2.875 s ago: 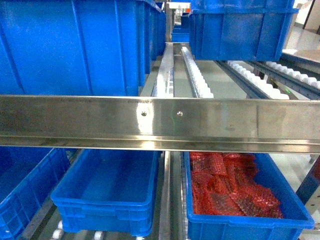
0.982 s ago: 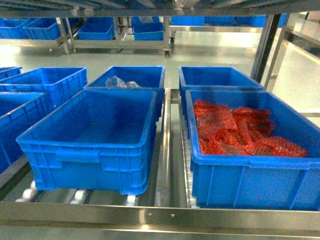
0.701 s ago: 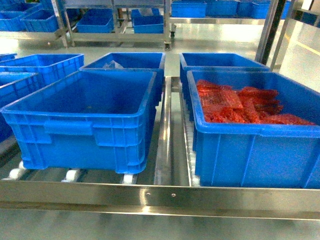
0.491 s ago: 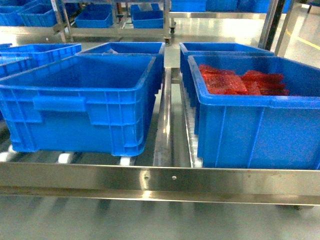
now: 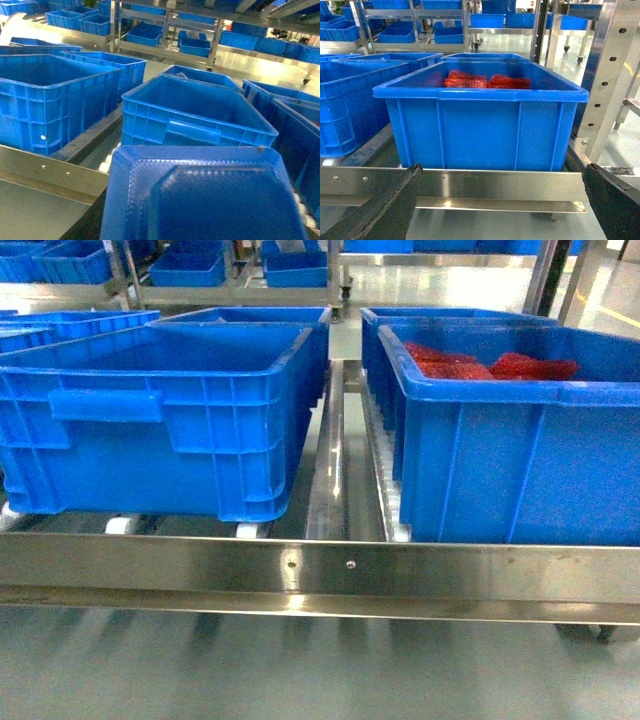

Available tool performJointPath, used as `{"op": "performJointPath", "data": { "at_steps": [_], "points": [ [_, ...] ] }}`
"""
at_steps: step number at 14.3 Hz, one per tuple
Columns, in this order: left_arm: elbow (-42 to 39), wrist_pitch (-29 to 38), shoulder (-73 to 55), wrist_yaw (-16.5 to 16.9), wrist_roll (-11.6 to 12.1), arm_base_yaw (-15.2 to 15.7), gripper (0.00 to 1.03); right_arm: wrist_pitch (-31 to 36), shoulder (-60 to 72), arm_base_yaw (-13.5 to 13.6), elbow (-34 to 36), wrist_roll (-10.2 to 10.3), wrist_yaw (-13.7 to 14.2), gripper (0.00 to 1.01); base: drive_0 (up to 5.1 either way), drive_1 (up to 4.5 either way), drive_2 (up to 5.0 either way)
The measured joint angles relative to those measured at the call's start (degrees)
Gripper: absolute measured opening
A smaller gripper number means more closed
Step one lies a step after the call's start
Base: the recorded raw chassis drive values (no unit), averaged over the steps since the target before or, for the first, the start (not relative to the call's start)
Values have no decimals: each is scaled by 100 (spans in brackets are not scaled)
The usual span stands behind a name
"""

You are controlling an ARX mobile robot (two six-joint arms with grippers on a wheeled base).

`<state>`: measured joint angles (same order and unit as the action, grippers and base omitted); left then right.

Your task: Pick blue part to blue bin on bottom shelf

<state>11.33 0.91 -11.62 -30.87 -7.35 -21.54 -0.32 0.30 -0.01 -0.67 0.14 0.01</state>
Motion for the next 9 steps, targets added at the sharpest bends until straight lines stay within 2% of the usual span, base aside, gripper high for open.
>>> {"op": "performJointPath", "data": {
  "at_steps": [9],
  "points": [
    [0,26,4,-2,0,0,43,15,0,0,0,0,0,98,0,0,0]
  ]
}}
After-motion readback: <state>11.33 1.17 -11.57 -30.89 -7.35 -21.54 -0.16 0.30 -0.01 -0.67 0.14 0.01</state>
